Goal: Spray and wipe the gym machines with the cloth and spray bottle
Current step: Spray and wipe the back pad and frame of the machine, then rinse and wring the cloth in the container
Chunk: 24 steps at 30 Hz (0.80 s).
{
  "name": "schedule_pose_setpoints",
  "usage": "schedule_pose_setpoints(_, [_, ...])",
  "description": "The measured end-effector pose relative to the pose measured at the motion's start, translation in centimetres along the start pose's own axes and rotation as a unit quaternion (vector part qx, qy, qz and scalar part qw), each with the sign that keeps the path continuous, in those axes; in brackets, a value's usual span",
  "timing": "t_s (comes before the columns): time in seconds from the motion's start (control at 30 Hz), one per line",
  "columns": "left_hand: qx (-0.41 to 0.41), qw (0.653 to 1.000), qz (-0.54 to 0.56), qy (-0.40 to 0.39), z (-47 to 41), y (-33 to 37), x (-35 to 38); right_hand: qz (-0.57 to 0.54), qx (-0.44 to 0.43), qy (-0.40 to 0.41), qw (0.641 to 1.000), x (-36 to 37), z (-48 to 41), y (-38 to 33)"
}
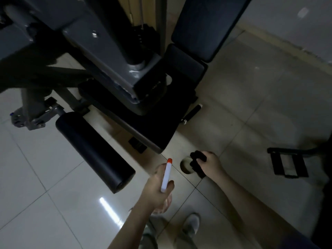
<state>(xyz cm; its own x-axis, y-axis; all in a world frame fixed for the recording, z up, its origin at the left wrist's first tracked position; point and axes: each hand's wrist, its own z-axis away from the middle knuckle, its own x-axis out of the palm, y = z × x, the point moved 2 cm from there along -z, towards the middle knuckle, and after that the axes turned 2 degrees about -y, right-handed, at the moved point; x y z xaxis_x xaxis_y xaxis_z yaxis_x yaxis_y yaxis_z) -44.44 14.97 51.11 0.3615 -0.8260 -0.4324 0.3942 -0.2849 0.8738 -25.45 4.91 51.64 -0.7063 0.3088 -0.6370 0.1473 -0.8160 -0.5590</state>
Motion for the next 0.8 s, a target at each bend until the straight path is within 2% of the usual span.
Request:
schedule_pose_setpoints(0.23, [-0.038,0.996,-0.06,-0.052,-5.0,-4.6,8.9,-0.087,0.081,-0.005,0.993,1.4,-3.5,9.4])
schedule_pose_setpoints(0.33, [-0.095,0.99,-0.049,-0.096,-7.1,-8.7,12.6,-0.181,0.135,0.01,0.974,3.3,-5.5,13.4])
schedule_pose_setpoints(0.43, [-0.107,0.986,-0.058,-0.118,-9.1,-13.8,15.8,-0.257,0.19,0.007,0.947,6.1,-7.9,17.4])
schedule_pose_setpoints(0.5, [-0.104,0.985,-0.059,-0.121,-10.6,-17.6,17.7,-0.281,0.221,0.013,0.934,9.0,-10.1,20.8])
schedule_pose_setpoints(0.6, [-0.105,0.985,-0.085,-0.109,-12.9,-22.8,20.2,-0.279,0.234,0.013,0.931,13.7,-13.2,25.1])
schedule_pose_setpoints(0.73, [-0.125,0.982,-0.105,-0.097,-15.9,-28.6,23.3,-0.364,0.283,0.019,0.887,18.9,-16.8,29.0])
schedule_pose_setpoints(0.8, [-0.129,0.982,-0.109,-0.084,-17.4,-31.5,24.8,-0.406,0.278,0.016,0.87,21.0,-18.7,30.4])
